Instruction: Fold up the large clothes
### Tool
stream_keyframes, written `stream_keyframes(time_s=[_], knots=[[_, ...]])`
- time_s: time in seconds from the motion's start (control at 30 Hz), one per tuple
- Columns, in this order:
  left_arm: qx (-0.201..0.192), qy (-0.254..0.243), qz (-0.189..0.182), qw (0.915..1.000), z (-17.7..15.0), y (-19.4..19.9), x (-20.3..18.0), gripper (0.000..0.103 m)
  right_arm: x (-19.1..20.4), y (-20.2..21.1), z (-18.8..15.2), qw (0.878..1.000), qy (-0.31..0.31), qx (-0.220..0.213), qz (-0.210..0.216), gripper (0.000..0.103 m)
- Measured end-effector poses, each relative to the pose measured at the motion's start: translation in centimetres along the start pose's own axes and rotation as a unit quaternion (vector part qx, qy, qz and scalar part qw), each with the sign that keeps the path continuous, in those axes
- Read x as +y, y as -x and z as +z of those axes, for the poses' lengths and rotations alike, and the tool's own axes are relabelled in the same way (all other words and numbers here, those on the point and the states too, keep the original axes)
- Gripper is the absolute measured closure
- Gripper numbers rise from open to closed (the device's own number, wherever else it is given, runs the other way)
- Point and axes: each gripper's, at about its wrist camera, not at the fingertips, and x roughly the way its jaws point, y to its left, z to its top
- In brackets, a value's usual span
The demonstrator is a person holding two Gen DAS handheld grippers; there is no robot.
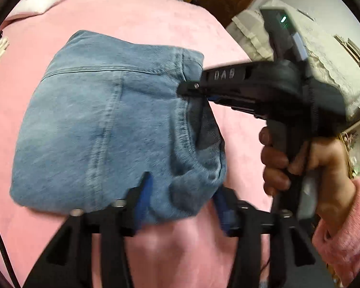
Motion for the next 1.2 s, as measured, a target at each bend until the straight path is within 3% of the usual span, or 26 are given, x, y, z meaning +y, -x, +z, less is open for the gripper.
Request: stream_keyframes(time_s=[0.13, 0.17, 0.23, 0.4, 0.47, 0.53, 0.6, 0.63, 0.7, 0.73, 0.8, 0.9, 0.97, 1.07, 1.2], knots=[[0.016, -0.005, 0.021, 0.9997, -0.8, 1.8, 1.4, 0.041, -3.2, -2.7, -0.9, 0.998, -0.016, 0.037, -0.042, 0.090], [0.021, -0.004, 0.028, 0.9994, -0.8, 2.3, 1.8, 0.036, -3.4, -2.9, -0.9, 0.997, -0.009, 0.037, -0.060, 0.080], [0.028, -0.009, 0.046, 0.9985, -0.4, 3.2, 2.9, 0.031, -3.2, -2.0, -0.8, 0.996, -0.008, 0.017, -0.085, 0.072], [0.027, -0.026, 0.123, 0.9917, 1.2, 5.4, 4.8, 0.031, -1.5, 2.1, -1.0, 0.992, 0.008, -0.046, -0.114, 0.069], [0.035, -0.024, 0.162, 0.9858, 2.9, 5.1, 6.4, 0.031, -0.3, 3.1, -1.8, 0.995, 0.026, -0.055, -0.077, 0.069], [0.046, -0.012, 0.174, 0.9836, 4.2, 4.5, 7.8, 0.031, 0.6, 3.6, -2.7, 0.997, 0.046, -0.051, -0.027, 0.069], [0.071, -0.001, 0.170, 0.9829, 4.7, 3.3, 9.0, 0.042, 2.0, 2.4, -4.0, 0.997, 0.052, -0.011, 0.047, 0.069], [0.091, 0.008, 0.176, 0.9802, 4.8, 2.2, 9.6, 0.053, 2.4, 1.8, -4.5, 0.996, 0.050, 0.009, 0.071, 0.070], [0.130, 0.026, 0.202, 0.9704, 4.5, -0.1, 10.9, 0.069, 3.4, -0.6, -6.3, 0.989, 0.049, 0.070, 0.123, 0.082], [0.139, 0.028, 0.208, 0.9679, 4.2, -0.5, 11.2, 0.069, 4.5, -1.8, -7.1, 0.986, 0.055, 0.092, 0.130, 0.089], [0.139, 0.007, 0.220, 0.9656, 3.5, -0.6, 11.2, 0.069, 5.3, -3.3, -9.0, 0.984, 0.085, 0.118, 0.104, 0.090], [0.145, -0.023, 0.252, 0.9565, 2.6, -0.9, 10.9, 0.068, 4.9, -3.5, -10.1, 0.988, 0.093, 0.100, 0.068, 0.095], [0.150, -0.003, 0.250, 0.9566, 2.3, -1.1, 11.8, 0.065, 3.6, -3.4, -10.3, 0.992, 0.073, 0.096, 0.034, 0.103], [0.162, 0.062, 0.228, 0.9581, 2.9, -1.4, 14.0, 0.059, 2.4, -2.8, -10.4, 0.995, 0.059, 0.075, -0.011, 0.103], [0.163, 0.076, 0.228, 0.9569, 3.4, -1.2, 14.4, 0.059, 3.3, -1.7, -10.8, 0.994, 0.079, 0.046, -0.060, 0.103]])
